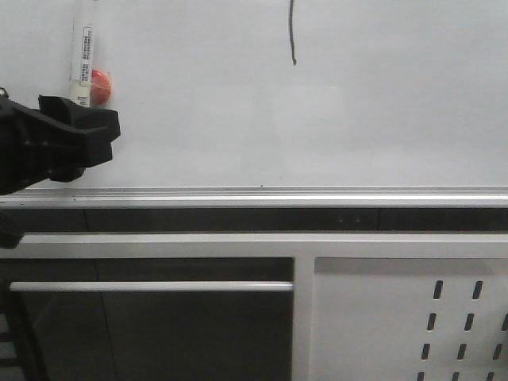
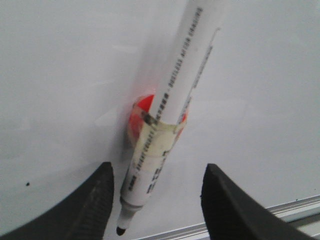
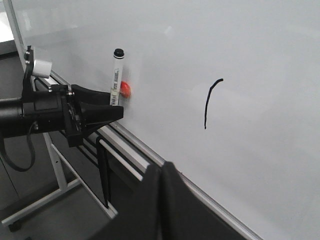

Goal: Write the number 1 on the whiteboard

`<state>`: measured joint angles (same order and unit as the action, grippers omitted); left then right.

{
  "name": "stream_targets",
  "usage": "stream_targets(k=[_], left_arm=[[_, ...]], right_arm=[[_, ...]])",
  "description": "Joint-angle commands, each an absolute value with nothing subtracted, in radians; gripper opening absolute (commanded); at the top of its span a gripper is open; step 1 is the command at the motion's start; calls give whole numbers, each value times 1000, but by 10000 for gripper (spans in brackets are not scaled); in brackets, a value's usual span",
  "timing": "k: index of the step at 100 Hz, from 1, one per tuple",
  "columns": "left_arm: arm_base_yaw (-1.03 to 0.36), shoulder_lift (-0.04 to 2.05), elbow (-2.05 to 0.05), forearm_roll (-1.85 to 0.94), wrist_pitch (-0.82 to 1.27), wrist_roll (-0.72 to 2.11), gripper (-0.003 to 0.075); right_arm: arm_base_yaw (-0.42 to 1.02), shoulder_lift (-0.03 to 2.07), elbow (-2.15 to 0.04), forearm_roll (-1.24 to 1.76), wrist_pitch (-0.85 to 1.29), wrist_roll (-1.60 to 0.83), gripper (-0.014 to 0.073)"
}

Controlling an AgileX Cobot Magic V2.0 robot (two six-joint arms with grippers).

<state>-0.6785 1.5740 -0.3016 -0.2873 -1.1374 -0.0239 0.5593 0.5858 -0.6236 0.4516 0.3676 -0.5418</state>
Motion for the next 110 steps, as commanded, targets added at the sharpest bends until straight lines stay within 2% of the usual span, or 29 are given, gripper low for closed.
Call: stream_targets(k=[1,27,56,85,99,110], left_arm=[[-676,1550,-312,-271,-1363,-30,371],[-676,1498,-265,-255,-1363,-30,383],[-676,1372,-177,-262,-1363,0,515],[-676,1144,-65,-234,-1356,-26,517],[-676,1023,-15,-229,-1353,-17,472],[-676,946,13,-217,-1341,11,353]], right_arm=[[555,588,-648,453,291,-541,-61],[555,588,-648,453,291,-541,-61],[555,588,-648,453,291,-541,-61],[555,588,-648,453,295,-541,-61],[555,588,-648,453,303,-541,-61],[555,588,-648,453,315,-541,-61]])
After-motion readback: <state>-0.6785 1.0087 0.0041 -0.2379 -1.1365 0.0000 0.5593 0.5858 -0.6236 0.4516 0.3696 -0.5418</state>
